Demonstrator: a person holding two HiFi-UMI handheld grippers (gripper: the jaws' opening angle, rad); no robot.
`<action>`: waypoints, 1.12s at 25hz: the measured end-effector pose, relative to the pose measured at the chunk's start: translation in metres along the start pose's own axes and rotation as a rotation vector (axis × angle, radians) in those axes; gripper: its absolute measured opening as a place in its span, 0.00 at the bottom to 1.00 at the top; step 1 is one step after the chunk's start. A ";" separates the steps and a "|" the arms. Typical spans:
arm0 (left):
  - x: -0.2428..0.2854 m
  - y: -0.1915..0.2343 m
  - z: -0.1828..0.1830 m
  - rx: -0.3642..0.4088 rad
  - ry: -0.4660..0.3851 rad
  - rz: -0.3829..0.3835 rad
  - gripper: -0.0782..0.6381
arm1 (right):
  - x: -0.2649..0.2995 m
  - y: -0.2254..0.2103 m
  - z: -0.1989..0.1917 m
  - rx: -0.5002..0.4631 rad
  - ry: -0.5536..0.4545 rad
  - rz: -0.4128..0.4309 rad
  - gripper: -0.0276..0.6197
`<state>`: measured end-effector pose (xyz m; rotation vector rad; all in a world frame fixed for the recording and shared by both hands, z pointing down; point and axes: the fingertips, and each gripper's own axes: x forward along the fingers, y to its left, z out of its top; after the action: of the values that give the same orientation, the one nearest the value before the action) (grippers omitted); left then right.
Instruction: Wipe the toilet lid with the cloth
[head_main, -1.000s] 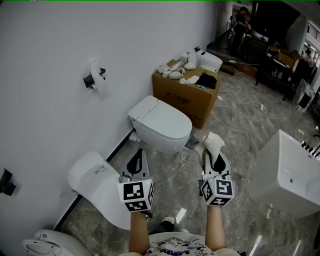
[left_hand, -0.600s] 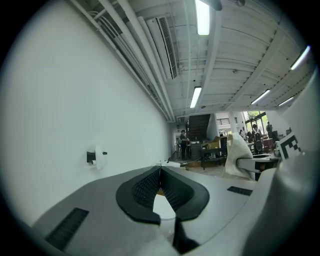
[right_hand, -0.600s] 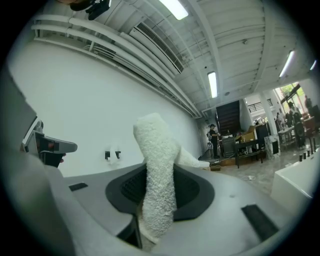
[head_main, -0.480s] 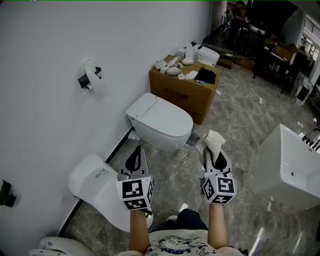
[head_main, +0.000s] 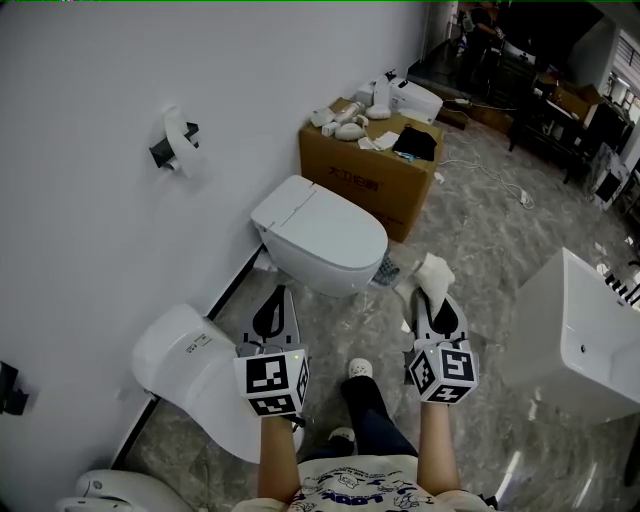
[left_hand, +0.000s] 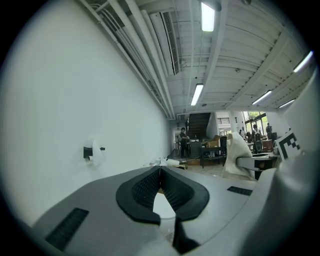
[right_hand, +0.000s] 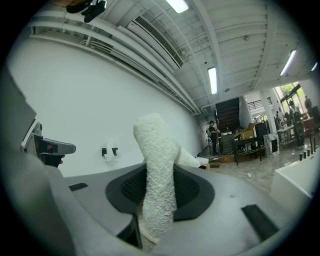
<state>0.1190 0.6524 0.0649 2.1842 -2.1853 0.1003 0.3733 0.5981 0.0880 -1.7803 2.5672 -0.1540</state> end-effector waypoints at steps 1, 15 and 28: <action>0.006 0.000 -0.001 0.000 0.002 0.001 0.12 | 0.006 -0.001 -0.001 0.000 0.002 0.003 0.23; 0.124 0.014 -0.001 0.000 0.027 0.070 0.12 | 0.141 -0.033 0.002 0.016 0.009 0.074 0.23; 0.268 0.035 0.027 -0.006 0.021 0.151 0.12 | 0.306 -0.064 0.026 0.032 0.000 0.155 0.23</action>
<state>0.0844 0.3827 0.0594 2.0025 -2.3335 0.1219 0.3270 0.2880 0.0810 -1.5626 2.6729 -0.1914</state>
